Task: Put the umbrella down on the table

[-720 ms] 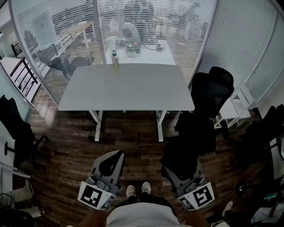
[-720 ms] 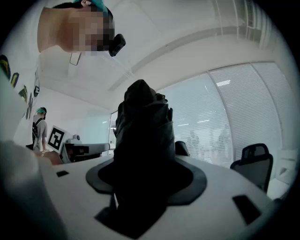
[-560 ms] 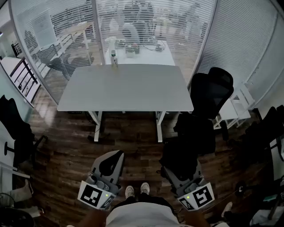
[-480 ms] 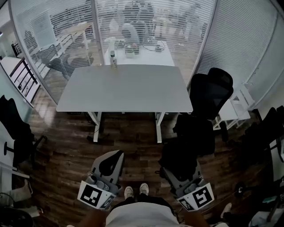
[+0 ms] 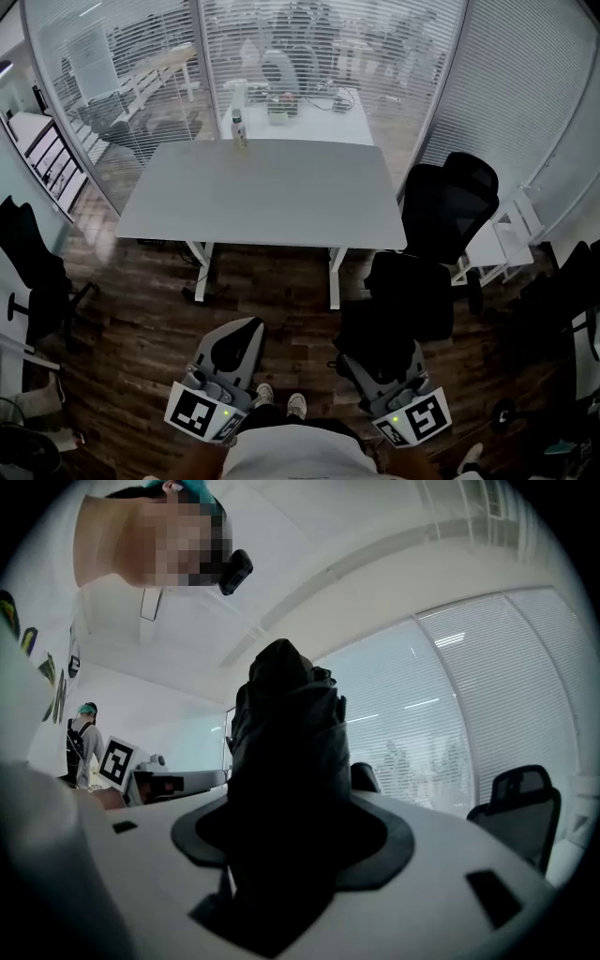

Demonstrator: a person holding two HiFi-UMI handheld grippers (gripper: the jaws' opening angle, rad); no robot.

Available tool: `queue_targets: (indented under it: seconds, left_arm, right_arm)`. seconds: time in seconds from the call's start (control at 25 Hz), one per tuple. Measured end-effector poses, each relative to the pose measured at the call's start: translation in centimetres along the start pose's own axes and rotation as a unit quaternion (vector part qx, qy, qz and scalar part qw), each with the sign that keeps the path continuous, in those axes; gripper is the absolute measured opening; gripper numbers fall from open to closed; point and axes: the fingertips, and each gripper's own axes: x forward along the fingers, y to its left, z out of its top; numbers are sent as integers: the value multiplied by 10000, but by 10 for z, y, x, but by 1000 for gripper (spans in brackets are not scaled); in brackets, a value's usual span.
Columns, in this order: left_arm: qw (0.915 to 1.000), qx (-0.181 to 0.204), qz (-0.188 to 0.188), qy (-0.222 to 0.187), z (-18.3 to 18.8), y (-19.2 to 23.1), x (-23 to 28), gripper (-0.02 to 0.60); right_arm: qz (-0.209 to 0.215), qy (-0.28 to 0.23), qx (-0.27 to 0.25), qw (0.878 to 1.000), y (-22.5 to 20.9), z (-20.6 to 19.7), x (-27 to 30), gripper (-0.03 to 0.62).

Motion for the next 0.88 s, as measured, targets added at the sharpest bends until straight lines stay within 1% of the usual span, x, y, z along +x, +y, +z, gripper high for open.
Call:
queue_targets:
  seconds: [0.28,0.44,0.64,0.88]
  left_arm:
    - [10000,2,38,36,-5,22,33,12]
    - [10000,-42,12,54,-7,44,51,12]
    - [9999,-118,-36,41,-12,85,72,12]
    - [9999,-125,-71,23,-10,157,92,12]
  right_arm:
    - [24,29,45,10000,-29,-3,30,265]
    - [-1,69,55,10000,-40,-6,57,265]
    - [-33,149,73,9999,-50,-13,103,265]
    - [-46,125,1,9999,-50,-13,176,265]
